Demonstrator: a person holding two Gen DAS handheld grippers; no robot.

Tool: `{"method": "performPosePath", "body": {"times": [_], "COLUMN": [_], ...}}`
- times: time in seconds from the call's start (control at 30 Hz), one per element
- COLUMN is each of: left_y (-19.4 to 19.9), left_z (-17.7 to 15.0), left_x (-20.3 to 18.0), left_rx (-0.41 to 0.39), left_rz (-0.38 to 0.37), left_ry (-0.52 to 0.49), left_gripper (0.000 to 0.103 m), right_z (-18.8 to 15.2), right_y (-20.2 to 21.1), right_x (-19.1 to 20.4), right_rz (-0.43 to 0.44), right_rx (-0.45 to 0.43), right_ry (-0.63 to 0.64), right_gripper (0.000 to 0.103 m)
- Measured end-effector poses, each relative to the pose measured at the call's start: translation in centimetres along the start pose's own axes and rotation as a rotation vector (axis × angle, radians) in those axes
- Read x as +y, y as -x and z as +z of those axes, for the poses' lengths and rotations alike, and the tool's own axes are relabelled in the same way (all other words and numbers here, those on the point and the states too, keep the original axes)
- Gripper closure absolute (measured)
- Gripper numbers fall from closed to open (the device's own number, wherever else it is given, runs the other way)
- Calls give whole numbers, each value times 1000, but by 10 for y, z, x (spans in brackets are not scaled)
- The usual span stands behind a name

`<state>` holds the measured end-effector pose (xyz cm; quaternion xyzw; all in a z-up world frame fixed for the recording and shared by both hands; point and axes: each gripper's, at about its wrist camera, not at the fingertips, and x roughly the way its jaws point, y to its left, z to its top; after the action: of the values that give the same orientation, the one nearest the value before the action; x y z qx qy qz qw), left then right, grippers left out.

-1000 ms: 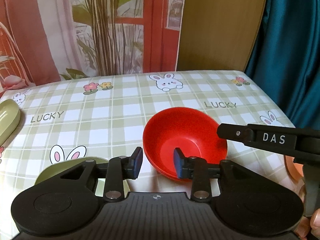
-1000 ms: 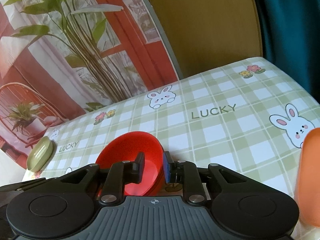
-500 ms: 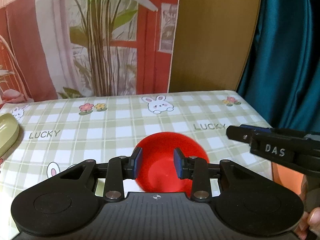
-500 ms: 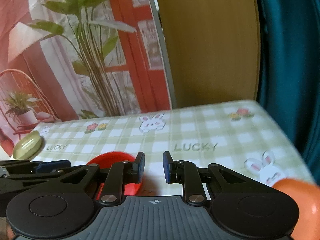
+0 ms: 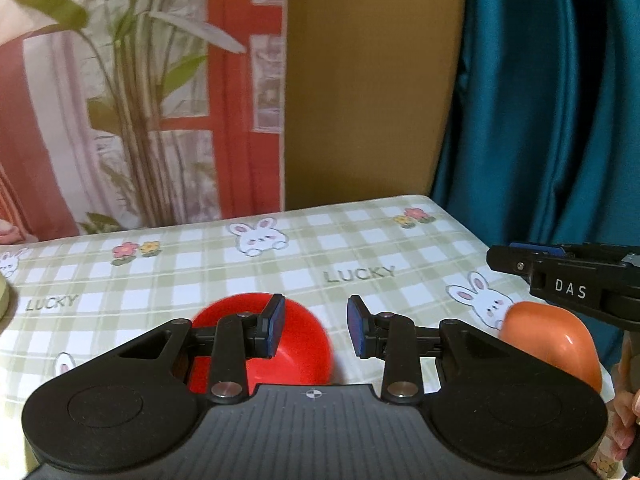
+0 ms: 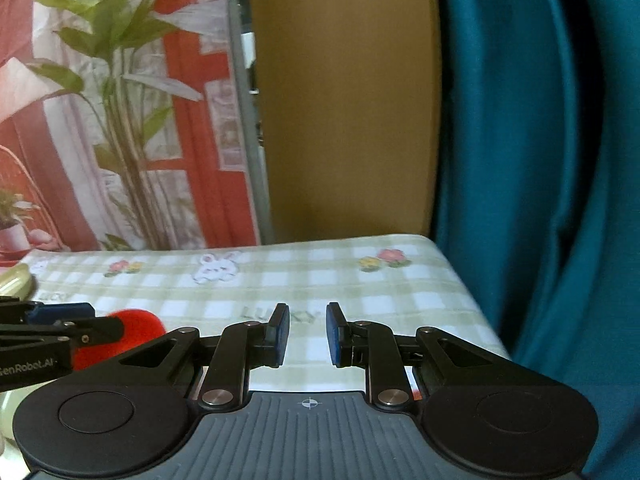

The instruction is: Organize plates and bowls

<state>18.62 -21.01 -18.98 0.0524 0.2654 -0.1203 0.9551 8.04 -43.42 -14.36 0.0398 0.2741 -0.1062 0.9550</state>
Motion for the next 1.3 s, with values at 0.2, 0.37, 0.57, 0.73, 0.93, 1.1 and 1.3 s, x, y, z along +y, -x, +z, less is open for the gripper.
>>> {"method": "performPosePath", "body": {"times": [0.2, 0.37, 0.57, 0.73, 0.93, 1.1, 1.3], "left_y": [-6, -10, -18, -26, -33, -38, -42], "left_z": [-10, -15, -17, -23, -29, -32, -36], "left_x": [-27, -45, -58, -69, -74, -77, -81], "left_rx": [11, 16, 20, 42, 65, 82, 101], "left_rz": [-45, -83, -125, -156, -180, -201, -223], "left_ry": [-64, -104, -138, -152, -154, -154, -152], "left_gripper": [68, 68, 68, 68, 67, 64, 62], "right_z": [-12, -18, -25, -32, -39, -47, -56], "right_y": [4, 6, 5, 3, 1, -1, -4], "right_x": [-29, -46, -62, -68, -73, -79, -87], "right_rz": [-30, -57, -82, -99, -122, -152, -179], "right_rx": [12, 21, 31, 44, 58, 66, 86], "right_ry": [-28, -36, -64, -73, -86, -105, -128], "right_gripper": [83, 83, 83, 83, 83, 82, 82]}}
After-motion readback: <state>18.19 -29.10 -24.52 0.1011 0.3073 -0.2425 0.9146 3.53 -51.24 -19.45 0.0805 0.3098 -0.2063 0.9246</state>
